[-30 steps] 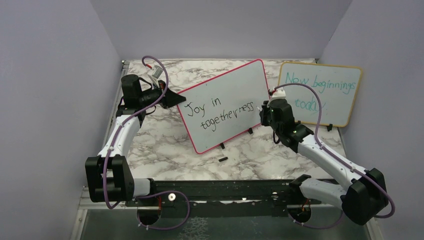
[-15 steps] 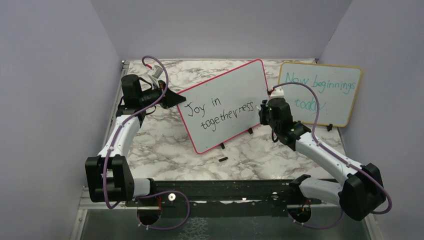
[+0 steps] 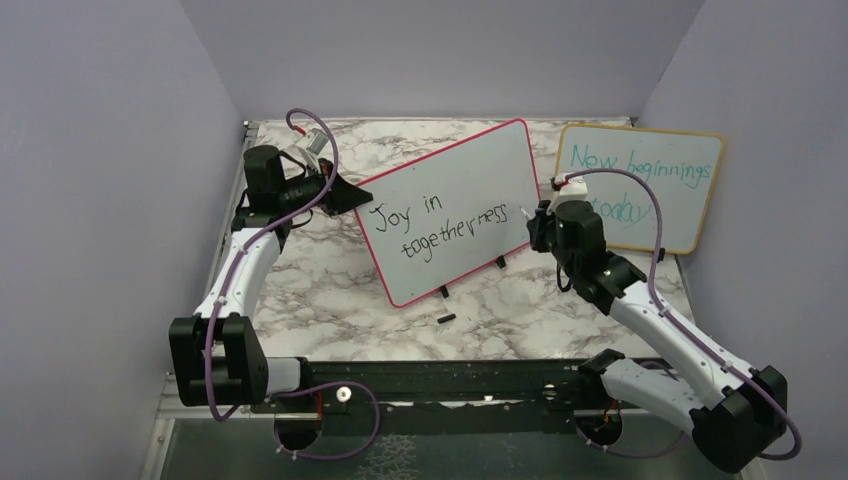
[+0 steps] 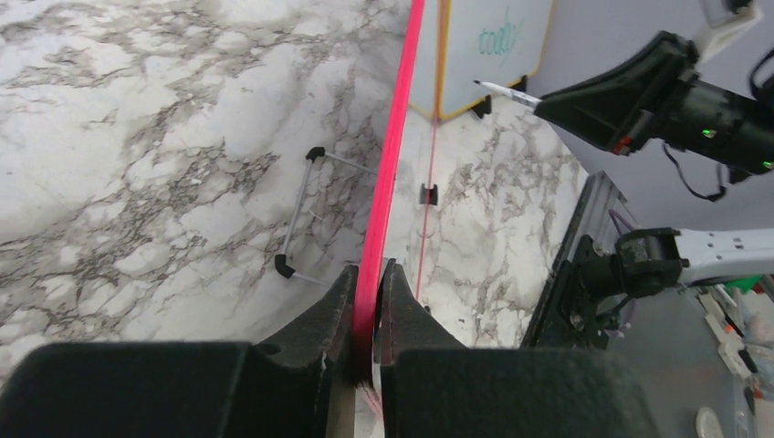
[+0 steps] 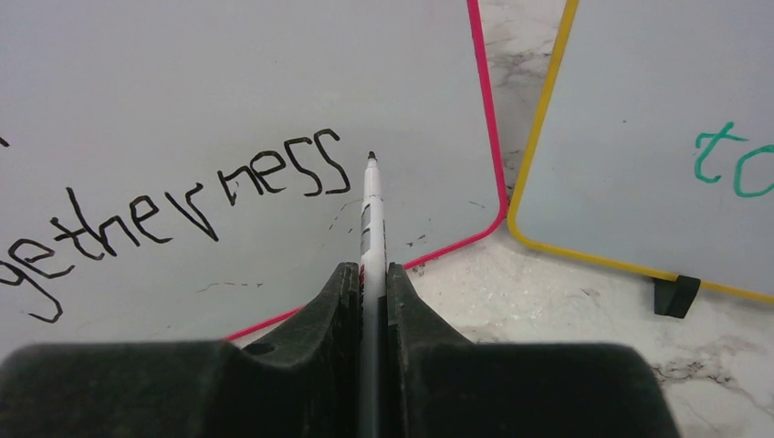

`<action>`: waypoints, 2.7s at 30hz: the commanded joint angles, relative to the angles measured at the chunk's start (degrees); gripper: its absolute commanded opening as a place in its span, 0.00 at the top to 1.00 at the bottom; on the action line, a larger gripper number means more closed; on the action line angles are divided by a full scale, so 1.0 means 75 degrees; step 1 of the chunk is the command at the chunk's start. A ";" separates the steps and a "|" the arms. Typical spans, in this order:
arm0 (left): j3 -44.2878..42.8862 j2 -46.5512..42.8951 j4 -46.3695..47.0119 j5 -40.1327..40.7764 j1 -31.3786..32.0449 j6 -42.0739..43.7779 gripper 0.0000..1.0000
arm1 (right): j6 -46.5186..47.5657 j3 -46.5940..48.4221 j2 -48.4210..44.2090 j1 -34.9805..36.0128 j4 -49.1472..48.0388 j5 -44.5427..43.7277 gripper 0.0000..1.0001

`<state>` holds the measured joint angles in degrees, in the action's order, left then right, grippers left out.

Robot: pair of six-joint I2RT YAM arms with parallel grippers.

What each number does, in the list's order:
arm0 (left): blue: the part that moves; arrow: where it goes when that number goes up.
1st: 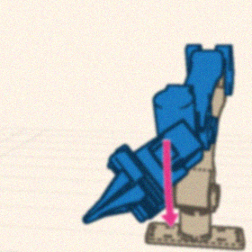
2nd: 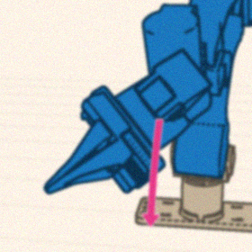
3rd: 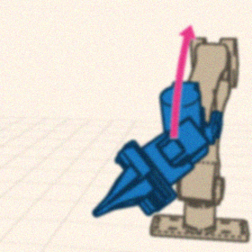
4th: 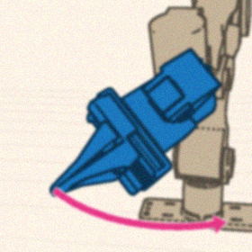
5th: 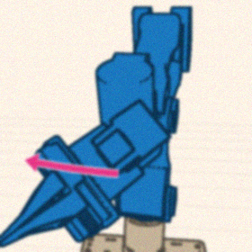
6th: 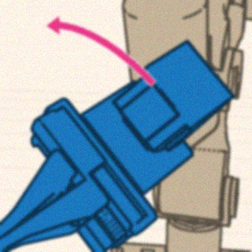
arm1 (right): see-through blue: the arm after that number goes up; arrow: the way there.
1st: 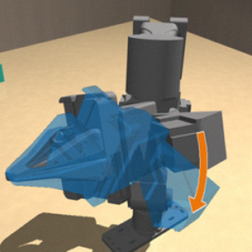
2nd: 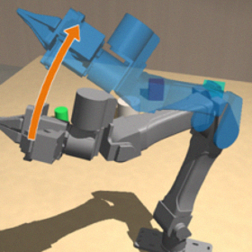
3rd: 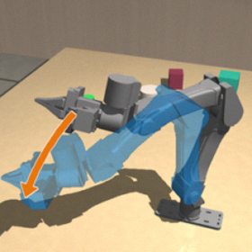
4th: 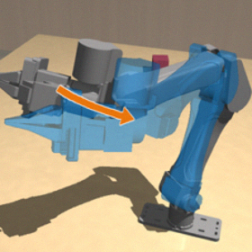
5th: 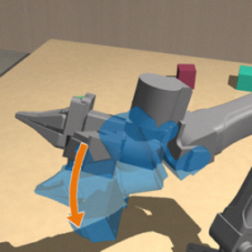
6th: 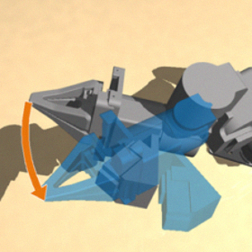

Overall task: Write a sentence on the whiteboard
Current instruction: Pick up the pen cap from the center of the board.

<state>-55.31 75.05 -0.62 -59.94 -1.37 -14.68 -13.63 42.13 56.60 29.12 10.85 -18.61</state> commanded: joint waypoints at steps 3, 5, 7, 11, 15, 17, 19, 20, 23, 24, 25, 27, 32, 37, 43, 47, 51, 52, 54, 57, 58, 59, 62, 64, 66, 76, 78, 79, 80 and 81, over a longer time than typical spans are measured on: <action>-0.0390 -0.0393 -0.1089 0.1910 0.0030 0.0604 0.74 | 0.0049 0.0452 -0.0703 -0.0063 0.0796 -0.0197 1.00; -0.0463 -0.0613 -0.1152 0.2133 0.0030 0.0491 0.65 | 0.0087 0.0534 -0.0850 -0.0063 0.0954 -0.0242 1.00; -0.0577 -0.0785 -0.1341 0.2367 0.0030 0.0486 0.54 | 0.0116 0.0611 -0.0967 -0.0057 0.1076 -0.0272 1.00; -0.0824 -0.1078 -0.2015 0.2760 0.0030 0.0603 0.35 | 0.0181 0.0718 -0.1224 -0.0063 0.1302 -0.0304 1.00; -0.0735 -0.1510 -0.2044 0.2757 0.0030 0.0242 0.11 | 0.0188 0.0797 -0.1505 -0.0063 0.1503 -0.0328 1.00; -0.0664 -0.1715 -0.2018 0.2705 0.0031 0.0023 0.03 | 0.0175 0.0831 -0.1658 -0.0063 0.1630 -0.0319 1.00; -0.0594 -0.1879 -0.1992 0.2637 0.0073 -0.0200 0.01 | 0.0176 0.0848 -0.1837 -0.0063 0.1746 -0.0318 0.99; -0.0559 -0.1958 -0.1984 0.2633 0.0132 -0.0297 0.01 | 0.0193 0.0854 -0.1915 -0.0053 0.1801 -0.0325 1.00; -0.0357 -0.2304 -0.1927 0.2958 0.0683 -0.0368 0.01 | 0.0228 0.0906 -0.2105 -0.0061 0.2041 -0.0388 1.00; -0.0320 -0.2450 -0.2026 0.3206 0.0891 -0.0368 0.01 | 0.0234 0.0929 -0.2177 -0.0057 0.2105 -0.0389 1.00; -0.0324 -0.2566 -0.2183 0.3439 0.1120 -0.0302 0.01 | 0.0244 0.0930 -0.2249 -0.0056 0.2148 -0.0376 1.00; -0.0316 -0.2859 -0.2512 0.3843 0.1553 -0.0121 0.01 | 0.0246 0.0926 -0.2391 -0.0060 0.2209 -0.0341 1.00; -0.0020 -0.3420 -0.3075 0.4251 0.2303 -0.0074 0.01 | 0.0235 0.0837 -0.2630 -0.0063 0.2384 -0.0304 1.00; 0.0598 -0.3757 -0.3377 0.4296 0.2884 -0.0207 0.01 | 0.0258 0.0709 -0.2882 -0.0063 0.2476 -0.0312 1.00; 0.1287 -0.3621 -0.3421 0.5280 0.4249 -0.0573 0.02 | 0.0187 0.0527 -0.3113 -0.0063 0.2456 -0.0281 0.99; 0.1444 -0.3105 -0.3421 0.6616 0.5835 -0.0717 0.04 | 0.0142 0.0464 -0.3168 -0.0063 0.2431 -0.0180 0.99; 0.1448 -0.2421 -0.3444 0.7642 0.6803 -0.0818 0.09 | 0.0107 0.0397 -0.3199 -0.0063 0.2401 -0.0068 1.00; 0.1439 -0.2227 -0.3444 0.7704 0.6954 -0.0811 0.10 | 0.0100 0.0404 -0.3196 -0.0057 0.2419 -0.0042 1.00; 0.1411 -0.1847 -0.3434 0.7848 0.7287 -0.0746 0.11 | 0.0081 0.0410 -0.3222 -0.0063 0.2461 -0.0037 1.00; 0.1352 -0.1285 -0.3436 0.8426 0.7860 -0.0509 0.17 | 0.0054 0.0371 -0.3333 -0.0063 0.2448 -0.0072 1.00; 0.1316 -0.1107 -0.3426 0.8577 0.8008 -0.0433 0.18 | 0.0038 0.0353 -0.3359 -0.0061 0.2443 -0.0067 1.00; 0.1294 -0.0925 -0.3402 0.8689 0.8120 -0.0362 0.20 | 0.0026 0.0345 -0.3373 -0.0063 0.2438 -0.0050 1.00; 0.1151 -0.0330 -0.3338 0.8778 0.8351 -0.0172 0.26 | 0.0012 0.0330 -0.3358 -0.0063 0.2429 -0.0008 1.00; 0.1052 0.0098 -0.3281 0.8783 0.8476 -0.0004 0.29 | 0.0032 0.0353 -0.3351 -0.0063 0.2420 -0.0014 1.00; 0.0964 0.0412 -0.3218 0.8875 0.8545 0.0119 0.33 | 0.0056 0.0359 -0.3341 -0.0063 0.2410 -0.0031 1.00; 0.0162 0.1592 -0.3235 0.8345 0.8573 0.1073 0.48 | 0.0057 0.0392 -0.3423 -0.0063 0.2474 -0.0055 1.00; 0.0005 0.1835 -0.3296 0.8189 0.8573 0.1173 0.51 | 0.0085 0.0409 -0.3456 -0.0061 0.2479 -0.0099 1.00; -0.0064 0.1946 -0.3325 0.8127 0.8573 0.1220 0.54 | 0.0093 0.0417 -0.3467 -0.0063 0.2476 -0.0104 1.00; -0.0137 0.2064 -0.3374 0.8094 0.8573 0.1280 0.58 | 0.0094 0.0413 -0.3474 -0.0061 0.2489 -0.0108 1.00; -0.0216 0.2167 -0.3453 0.8065 0.8573 0.1348 0.62 | 0.0094 0.0417 -0.3494 -0.0061 0.2490 -0.0108 0.99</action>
<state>-54.08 88.29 -25.61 3.16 62.39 -8.27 -13.06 45.25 31.31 28.86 28.82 -19.81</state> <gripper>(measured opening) 0.461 0.163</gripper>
